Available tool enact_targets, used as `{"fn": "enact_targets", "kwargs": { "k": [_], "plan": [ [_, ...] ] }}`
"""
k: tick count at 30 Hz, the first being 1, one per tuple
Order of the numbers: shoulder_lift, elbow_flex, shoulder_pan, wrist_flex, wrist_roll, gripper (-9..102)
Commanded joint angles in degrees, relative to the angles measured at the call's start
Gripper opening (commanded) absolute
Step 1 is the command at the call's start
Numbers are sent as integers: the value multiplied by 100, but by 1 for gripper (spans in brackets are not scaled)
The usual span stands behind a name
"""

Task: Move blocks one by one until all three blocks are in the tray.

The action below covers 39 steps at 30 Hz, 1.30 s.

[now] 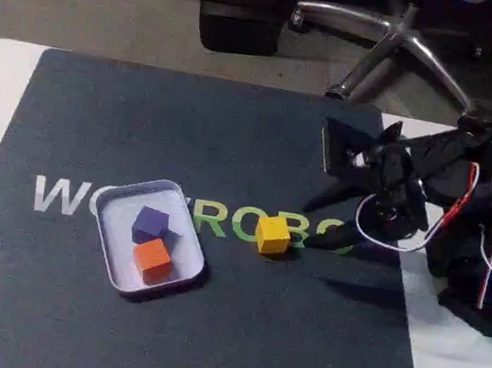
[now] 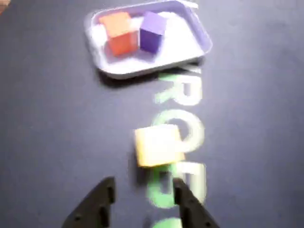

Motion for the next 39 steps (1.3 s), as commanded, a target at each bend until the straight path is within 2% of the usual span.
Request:
{"fn": "enact_targets", "kwargs": {
  "k": [1,9,18,21,25,31,39],
  "plan": [
    [35,-26,211,-26,-229,15],
    [35,-26,360,343,-571,19],
    [35,-123,378,316,-721,21],
    [35,-439,466,703,-896,21],
    [-35,-1424,290,1626,-791,21],
    [-2127,-3401,35,2303,-237,21],
    [-4553,-4351,-264,1784,615,21]
  ]
}}
